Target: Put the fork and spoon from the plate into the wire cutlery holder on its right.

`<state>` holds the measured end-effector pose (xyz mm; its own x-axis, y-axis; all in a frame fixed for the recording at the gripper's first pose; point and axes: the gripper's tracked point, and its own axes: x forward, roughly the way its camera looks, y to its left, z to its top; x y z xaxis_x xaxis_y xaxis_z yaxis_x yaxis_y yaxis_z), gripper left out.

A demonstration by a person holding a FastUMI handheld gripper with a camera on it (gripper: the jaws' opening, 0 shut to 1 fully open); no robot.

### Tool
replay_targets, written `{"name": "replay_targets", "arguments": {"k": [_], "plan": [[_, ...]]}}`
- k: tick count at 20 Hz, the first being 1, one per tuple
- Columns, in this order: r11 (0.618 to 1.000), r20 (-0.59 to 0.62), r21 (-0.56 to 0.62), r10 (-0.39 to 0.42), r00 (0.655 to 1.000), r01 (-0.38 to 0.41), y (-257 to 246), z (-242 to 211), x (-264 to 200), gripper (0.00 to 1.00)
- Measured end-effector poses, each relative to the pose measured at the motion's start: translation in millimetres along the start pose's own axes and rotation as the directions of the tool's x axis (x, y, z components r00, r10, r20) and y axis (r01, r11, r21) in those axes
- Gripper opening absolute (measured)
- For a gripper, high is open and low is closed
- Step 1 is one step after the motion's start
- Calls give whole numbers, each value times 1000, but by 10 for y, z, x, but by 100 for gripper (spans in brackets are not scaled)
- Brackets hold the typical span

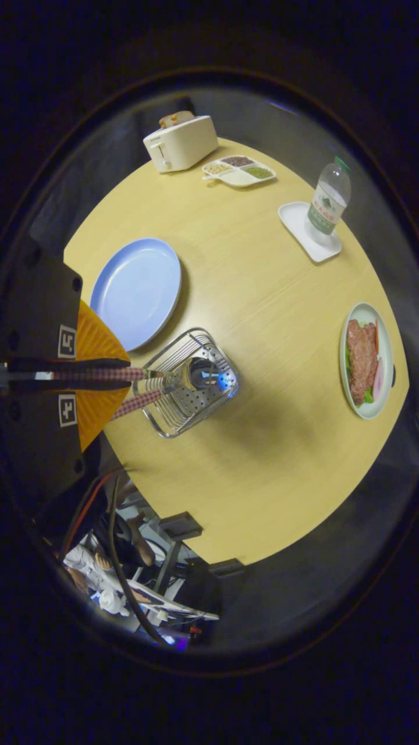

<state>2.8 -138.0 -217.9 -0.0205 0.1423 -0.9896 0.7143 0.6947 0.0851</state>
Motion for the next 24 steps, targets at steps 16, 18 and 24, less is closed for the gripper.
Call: {"name": "replay_targets", "arguments": {"k": [16, 18, 24], "plan": [[993, 215, -44, -94, 972, 106, -65, -270, -560, 95], [991, 273, -60, -95, 957, 116, -59, -357, -685, 96], [993, 470, -98, -15, 883, 69, 113, -393, -938, 96]]}}
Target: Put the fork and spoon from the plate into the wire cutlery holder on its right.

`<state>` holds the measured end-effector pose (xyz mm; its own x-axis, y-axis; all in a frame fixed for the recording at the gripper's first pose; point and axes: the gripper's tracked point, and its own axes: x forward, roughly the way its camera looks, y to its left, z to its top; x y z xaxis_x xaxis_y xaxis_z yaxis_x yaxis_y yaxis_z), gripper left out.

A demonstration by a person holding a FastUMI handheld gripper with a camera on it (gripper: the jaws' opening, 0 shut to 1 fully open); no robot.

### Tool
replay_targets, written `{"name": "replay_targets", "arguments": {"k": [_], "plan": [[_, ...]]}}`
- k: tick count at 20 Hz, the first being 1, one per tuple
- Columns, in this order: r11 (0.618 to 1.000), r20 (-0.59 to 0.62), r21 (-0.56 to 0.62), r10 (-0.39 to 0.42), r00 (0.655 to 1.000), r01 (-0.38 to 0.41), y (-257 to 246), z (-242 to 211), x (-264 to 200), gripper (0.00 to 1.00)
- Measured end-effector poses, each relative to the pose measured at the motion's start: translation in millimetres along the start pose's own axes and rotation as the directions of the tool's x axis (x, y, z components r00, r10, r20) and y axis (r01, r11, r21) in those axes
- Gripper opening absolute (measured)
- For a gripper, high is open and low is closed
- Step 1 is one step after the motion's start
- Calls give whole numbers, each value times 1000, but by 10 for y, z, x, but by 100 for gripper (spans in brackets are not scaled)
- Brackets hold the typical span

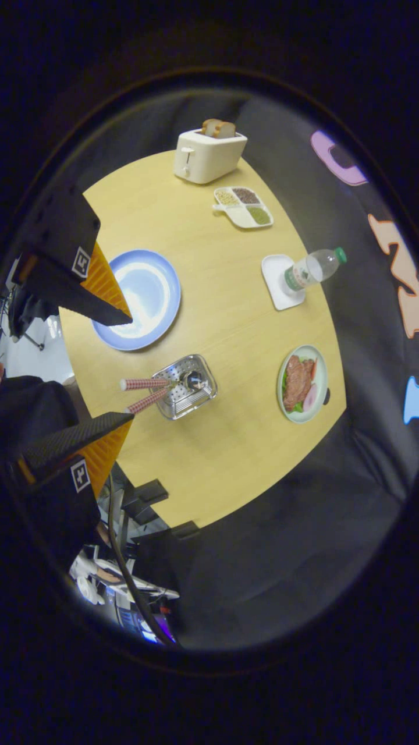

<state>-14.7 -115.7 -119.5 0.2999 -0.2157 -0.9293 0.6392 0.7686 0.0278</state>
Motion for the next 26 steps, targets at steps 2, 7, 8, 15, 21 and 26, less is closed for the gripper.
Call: {"name": "replay_targets", "arguments": {"k": [2, 7, 8, 15, 21, 26], "plan": [[999, 85, -3, 45, 995, -45, 98, 72, -70, 96], [982, 346, -31, 183, 920, -184, 354, 484, -304, 97], [981, 422, -40, 188, 887, -188, 348, 602, -360, 97], [957, 782, -197, 285, 554, -215, 572, 1075, -785, 97], [940, 866, -261, 329, 376, -222, 556, 970, -1036, 97], [951, 893, -278, 309, 327, -138, 449, 857, -1093, 97]]}}
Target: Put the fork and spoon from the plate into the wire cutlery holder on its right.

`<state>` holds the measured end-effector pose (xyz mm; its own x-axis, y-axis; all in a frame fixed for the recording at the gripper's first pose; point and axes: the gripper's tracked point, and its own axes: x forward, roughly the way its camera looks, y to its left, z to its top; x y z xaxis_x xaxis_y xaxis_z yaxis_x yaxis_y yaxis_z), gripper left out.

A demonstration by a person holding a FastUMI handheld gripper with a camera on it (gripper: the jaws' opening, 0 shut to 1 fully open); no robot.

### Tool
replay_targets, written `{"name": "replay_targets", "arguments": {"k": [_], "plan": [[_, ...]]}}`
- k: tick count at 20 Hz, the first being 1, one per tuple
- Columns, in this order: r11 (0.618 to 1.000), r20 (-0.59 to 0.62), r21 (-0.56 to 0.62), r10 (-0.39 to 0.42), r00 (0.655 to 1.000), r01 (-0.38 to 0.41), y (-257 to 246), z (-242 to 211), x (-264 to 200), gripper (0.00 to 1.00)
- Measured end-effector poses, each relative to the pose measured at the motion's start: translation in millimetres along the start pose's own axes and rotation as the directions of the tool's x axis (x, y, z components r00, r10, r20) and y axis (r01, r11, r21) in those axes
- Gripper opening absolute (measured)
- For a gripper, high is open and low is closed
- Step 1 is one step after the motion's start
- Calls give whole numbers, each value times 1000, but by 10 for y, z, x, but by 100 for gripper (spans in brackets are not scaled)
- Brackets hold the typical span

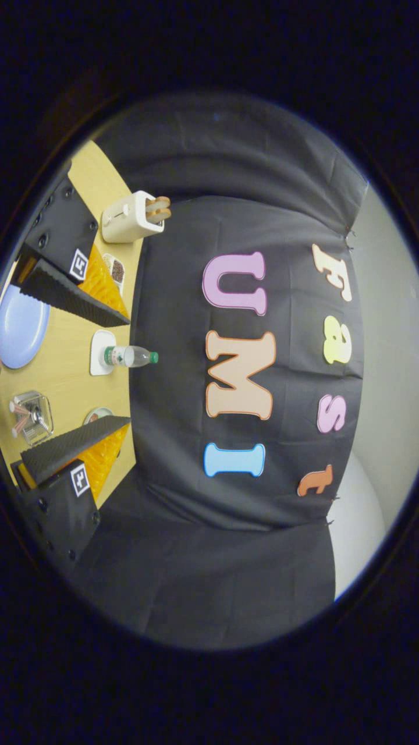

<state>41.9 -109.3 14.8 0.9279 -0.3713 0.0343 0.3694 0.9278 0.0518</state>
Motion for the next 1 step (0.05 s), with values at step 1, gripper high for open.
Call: {"name": "replay_targets", "arguments": {"k": [1], "plan": [[1000, 7, 2, 2, 1000, -2, 15, 3, -17, 97]]}}
